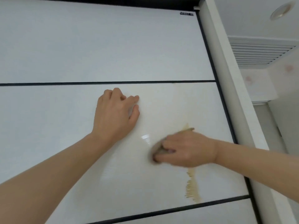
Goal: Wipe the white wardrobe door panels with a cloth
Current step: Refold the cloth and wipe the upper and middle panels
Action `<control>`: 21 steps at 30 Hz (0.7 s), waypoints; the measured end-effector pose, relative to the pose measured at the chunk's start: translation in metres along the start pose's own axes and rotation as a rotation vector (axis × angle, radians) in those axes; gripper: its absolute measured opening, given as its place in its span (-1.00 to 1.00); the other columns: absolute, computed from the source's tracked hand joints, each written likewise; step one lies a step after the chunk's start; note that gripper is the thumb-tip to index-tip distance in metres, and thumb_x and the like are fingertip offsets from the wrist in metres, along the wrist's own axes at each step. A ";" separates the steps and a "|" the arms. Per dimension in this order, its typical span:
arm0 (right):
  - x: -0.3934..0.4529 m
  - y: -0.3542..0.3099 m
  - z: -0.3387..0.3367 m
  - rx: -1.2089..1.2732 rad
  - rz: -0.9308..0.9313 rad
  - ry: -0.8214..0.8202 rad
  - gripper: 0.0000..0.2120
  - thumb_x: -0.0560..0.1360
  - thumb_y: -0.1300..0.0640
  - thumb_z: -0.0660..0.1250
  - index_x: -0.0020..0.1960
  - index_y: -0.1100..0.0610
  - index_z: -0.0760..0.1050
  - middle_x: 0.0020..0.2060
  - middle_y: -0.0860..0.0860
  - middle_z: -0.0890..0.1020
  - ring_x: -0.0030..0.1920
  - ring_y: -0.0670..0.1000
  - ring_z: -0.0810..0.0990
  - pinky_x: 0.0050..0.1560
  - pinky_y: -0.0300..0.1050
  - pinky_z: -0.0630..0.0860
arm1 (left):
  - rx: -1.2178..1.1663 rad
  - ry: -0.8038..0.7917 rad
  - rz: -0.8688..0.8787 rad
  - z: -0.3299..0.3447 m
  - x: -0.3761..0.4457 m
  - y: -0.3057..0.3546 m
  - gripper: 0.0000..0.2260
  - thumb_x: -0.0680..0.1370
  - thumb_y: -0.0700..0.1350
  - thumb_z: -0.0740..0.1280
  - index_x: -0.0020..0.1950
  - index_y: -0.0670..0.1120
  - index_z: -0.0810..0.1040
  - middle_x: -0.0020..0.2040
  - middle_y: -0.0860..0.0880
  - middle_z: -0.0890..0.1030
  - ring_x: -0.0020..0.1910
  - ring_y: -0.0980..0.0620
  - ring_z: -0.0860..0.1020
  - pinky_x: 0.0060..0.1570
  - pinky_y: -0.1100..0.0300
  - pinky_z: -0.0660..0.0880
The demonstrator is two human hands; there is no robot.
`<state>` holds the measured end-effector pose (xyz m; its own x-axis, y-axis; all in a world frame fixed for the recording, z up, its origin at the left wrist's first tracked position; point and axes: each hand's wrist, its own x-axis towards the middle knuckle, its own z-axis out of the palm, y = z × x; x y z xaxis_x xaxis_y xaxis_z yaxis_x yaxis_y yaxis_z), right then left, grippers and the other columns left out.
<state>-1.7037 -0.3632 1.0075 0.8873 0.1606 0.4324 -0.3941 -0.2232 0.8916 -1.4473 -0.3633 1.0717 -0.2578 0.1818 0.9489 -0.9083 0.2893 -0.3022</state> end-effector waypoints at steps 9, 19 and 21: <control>0.005 -0.052 0.004 0.081 0.756 0.075 -0.72 0.64 -0.01 0.15 0.32 -0.11 0.44 0.06 0.01 0.64 0.07 0.10 0.64 0.02 0.10 0.59 | -0.054 -0.023 0.251 0.019 -0.011 0.003 -0.63 0.66 -0.08 0.14 0.42 -0.08 0.52 0.42 -0.06 0.52 0.47 -0.14 0.42 0.47 -0.14 0.29; -0.013 0.082 -0.038 -0.152 0.965 0.147 -0.80 0.68 0.03 0.09 0.30 -0.10 0.29 0.11 0.05 0.62 0.02 0.19 0.64 -0.09 0.07 0.56 | 0.018 0.106 0.095 0.022 0.020 0.042 -0.72 0.61 -0.02 0.21 0.17 -0.04 0.67 -0.22 -0.05 0.48 -0.22 -0.13 0.43 -0.23 0.05 0.42; -0.014 0.089 -0.037 -0.147 1.140 0.196 -0.74 0.69 0.02 0.08 0.35 -0.02 0.35 0.13 0.06 0.60 0.04 0.20 0.61 -0.06 0.08 0.53 | 0.023 0.164 0.031 0.032 0.023 0.050 -0.80 0.60 -0.07 0.27 0.03 -0.07 0.67 -0.20 -0.07 0.48 -0.22 -0.13 0.42 -0.24 0.04 0.39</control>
<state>-1.7602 -0.3494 1.0862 -0.0458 0.0873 0.9951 -0.9745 -0.2228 -0.0253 -1.5088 -0.3745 1.0812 -0.2300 0.3417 0.9112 -0.9087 0.2598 -0.3268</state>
